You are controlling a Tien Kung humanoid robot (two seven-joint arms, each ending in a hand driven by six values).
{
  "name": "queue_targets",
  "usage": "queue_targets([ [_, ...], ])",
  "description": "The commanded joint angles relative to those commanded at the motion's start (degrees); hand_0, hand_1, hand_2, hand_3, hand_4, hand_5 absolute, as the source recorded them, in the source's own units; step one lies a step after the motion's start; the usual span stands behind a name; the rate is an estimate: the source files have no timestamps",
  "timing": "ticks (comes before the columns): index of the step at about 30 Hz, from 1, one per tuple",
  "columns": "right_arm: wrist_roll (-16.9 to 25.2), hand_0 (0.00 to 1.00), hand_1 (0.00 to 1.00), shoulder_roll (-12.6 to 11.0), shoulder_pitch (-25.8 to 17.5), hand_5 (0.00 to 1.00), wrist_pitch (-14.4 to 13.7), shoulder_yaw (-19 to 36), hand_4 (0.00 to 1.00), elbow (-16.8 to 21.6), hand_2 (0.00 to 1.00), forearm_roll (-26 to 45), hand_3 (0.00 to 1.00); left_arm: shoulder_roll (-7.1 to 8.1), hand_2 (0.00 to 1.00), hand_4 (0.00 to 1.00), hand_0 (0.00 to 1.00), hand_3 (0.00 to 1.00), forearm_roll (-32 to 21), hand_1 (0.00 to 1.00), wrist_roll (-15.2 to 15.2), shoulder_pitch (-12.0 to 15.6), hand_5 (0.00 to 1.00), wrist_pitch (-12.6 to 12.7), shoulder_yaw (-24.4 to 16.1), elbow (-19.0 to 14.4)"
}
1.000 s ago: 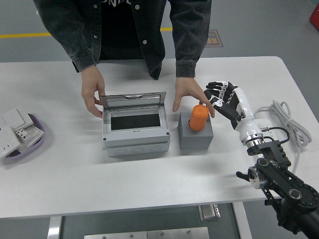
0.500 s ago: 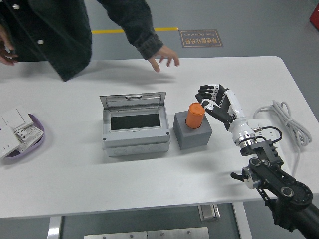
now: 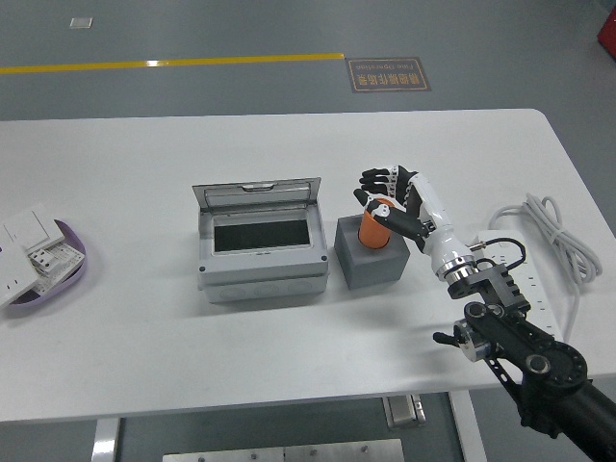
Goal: Pick up the cylinder from the cube,place it in the box,flap close box
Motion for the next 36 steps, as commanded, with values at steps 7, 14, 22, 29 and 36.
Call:
queue_targets([
  [7, 0.15, 0.690, 0.623, 0.25, 0.14, 0.222, 0.13, -0.93, 0.792, -1.78, 0.593, 0.12, 0.557, -0.09, 0.607, 0.643, 0.590, 0.625, 0.08, 0.610, 0.05, 0.06, 0.171, -0.01, -0.04, 0.00],
  [14, 0.15, 0.644, 0.620, 0.33, 0.16, 0.216, 0.31, -1.74, 0.788, -2.62, 0.583, 0.31, 0.551, -0.19, 0.606, 0.642, 0.590, 0.625, 0.11, 0.610, 0.03, -0.03, 0.170, -0.04, 0.05, 0.00],
  [22, 0.11, 0.603, 0.612, 0.48, 0.44, 0.216, 0.41, -3.00, 0.786, -3.42, 0.580, 0.61, 0.551, -0.27, 0.606, 0.641, 0.590, 0.625, 0.25, 0.610, 0.02, -0.17, 0.170, -0.06, 0.01, 0.00],
  [29, 0.14, 0.590, 0.608, 0.51, 0.65, 0.214, 0.37, -3.24, 0.784, -4.06, 0.573, 0.99, 0.551, -0.33, 0.605, 0.641, 0.590, 0.624, 0.32, 0.610, 0.02, -0.20, 0.171, -0.11, 0.11, 0.00],
  [36, 0.05, 0.567, 0.605, 0.47, 0.75, 0.210, 0.08, -3.69, 0.781, -4.18, 0.567, 1.20, 0.550, -0.35, 0.605, 0.639, 0.590, 0.624, 0.37, 0.610, 0.02, -0.30, 0.170, -0.13, 0.16, 0.00],
])
